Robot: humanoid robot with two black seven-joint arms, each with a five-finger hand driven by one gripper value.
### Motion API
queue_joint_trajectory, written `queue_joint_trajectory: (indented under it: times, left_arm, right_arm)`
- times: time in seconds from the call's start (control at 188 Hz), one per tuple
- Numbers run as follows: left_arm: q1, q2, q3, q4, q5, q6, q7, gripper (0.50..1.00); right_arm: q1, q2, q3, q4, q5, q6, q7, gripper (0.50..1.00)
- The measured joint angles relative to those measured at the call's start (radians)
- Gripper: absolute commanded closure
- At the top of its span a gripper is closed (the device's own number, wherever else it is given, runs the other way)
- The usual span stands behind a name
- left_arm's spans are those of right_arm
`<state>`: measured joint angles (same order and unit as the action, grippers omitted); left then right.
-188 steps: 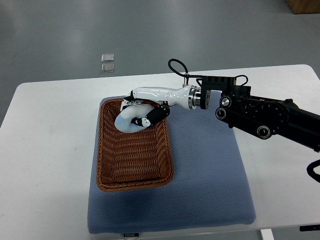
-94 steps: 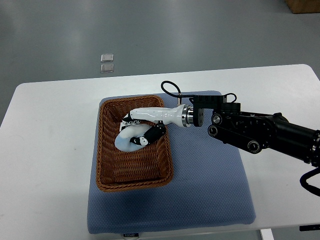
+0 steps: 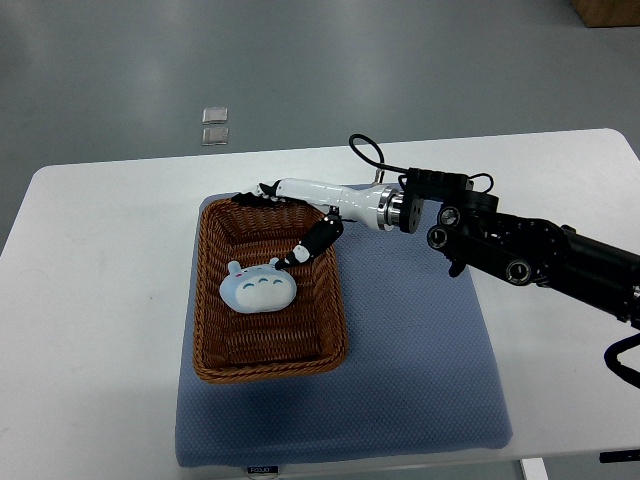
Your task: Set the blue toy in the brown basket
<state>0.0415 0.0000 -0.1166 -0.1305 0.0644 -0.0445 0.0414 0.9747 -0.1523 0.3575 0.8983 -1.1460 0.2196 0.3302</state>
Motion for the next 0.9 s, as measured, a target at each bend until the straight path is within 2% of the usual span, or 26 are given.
queue_joint_trajectory:
  times: [0.143, 0.35, 0.584, 0.737, 0.902]
  left_arm:
    - [0.000, 0.000, 0.000, 0.000, 0.000, 0.000, 0.000, 0.500]
    - [0.000, 0.000, 0.000, 0.000, 0.000, 0.000, 0.000, 0.500]
    - [0.000, 0.000, 0.000, 0.000, 0.000, 0.000, 0.000, 0.500]
    - [0.000, 0.000, 0.000, 0.000, 0.000, 0.000, 0.000, 0.500]
    - [0.000, 0.000, 0.000, 0.000, 0.000, 0.000, 0.000, 0.500]
  right_arm:
    - [-0.022, -0.043, 0.067, -0.017, 0.141, 0.022, -0.032, 0.607]
    - [-0.107, -0.079, 0.166, -0.115, 0.394, 0.079, -0.104, 0.605]
    - [-0.152, -0.099, 0.201, -0.188, 0.849, 0.108, -0.279, 0.589]
    - [-0.149, -0.117, 0.202, -0.219, 1.060, 0.123, -0.305, 0.589]
    - [-0.157, -0.121, 0.202, -0.221, 1.175, 0.139, -0.315, 0.589]
